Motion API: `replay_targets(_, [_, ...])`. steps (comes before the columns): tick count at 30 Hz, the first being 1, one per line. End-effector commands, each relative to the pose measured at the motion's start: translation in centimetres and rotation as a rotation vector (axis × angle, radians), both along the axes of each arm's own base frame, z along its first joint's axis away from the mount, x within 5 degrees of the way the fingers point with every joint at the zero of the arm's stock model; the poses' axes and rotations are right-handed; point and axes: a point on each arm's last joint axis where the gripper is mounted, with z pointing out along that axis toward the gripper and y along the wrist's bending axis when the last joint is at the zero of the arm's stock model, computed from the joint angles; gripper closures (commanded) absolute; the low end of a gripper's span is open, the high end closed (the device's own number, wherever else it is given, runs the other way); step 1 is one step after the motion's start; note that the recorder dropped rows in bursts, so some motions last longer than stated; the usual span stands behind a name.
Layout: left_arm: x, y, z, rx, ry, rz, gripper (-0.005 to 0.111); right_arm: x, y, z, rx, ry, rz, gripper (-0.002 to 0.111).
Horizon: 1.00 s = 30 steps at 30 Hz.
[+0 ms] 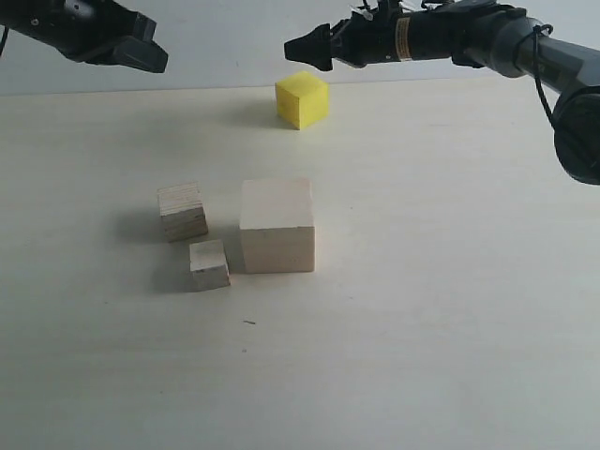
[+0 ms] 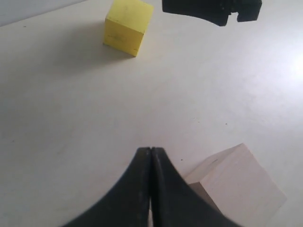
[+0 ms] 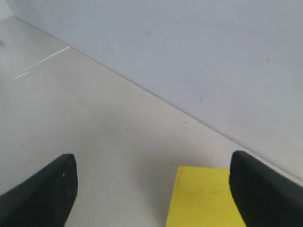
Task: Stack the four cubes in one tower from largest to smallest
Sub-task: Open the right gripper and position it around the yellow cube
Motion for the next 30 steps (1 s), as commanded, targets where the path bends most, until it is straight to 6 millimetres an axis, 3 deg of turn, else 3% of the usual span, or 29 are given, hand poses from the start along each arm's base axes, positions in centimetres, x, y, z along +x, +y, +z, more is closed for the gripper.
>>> replay_targets(1, [-0.3, -0.2, 0.3, -0.007, -0.001, -0.006, 0.107, 0.2, -0.4, -0.9, -0.027, -0.024, -0.003, 0.023])
replay_targets(11, [-0.2, -0.2, 0.3, -0.005, -0.006, -0.006, 0.107, 0.3, -0.2, -4.2, -0.043, 0.025, -0.024, 0.023])
replay_targets(16, [-0.3, -0.2, 0.3, -0.005, -0.004, -0.011, 0.107, 0.1, 1.4, -5.7, -0.064, 0.037, -0.044, 0.023])
replay_targets(20, [-0.3, -0.2, 0.3, 0.005, -0.009, -0.031, 0.107, 0.2, 1.9, -5.6, -0.073, 0.029, -0.070, 0.025])
replay_targets(25, [-0.3, -0.2, 0.3, 0.008, -0.013, -0.036, 0.107, 0.4, 1.8, -3.5, -0.073, -0.018, -0.082, 0.025])
replay_targets(30, [-0.3, -0.2, 0.3, 0.008, -0.013, -0.036, 0.107, 0.4, 1.7, -3.0, -0.077, -0.034, -0.079, 0.025])
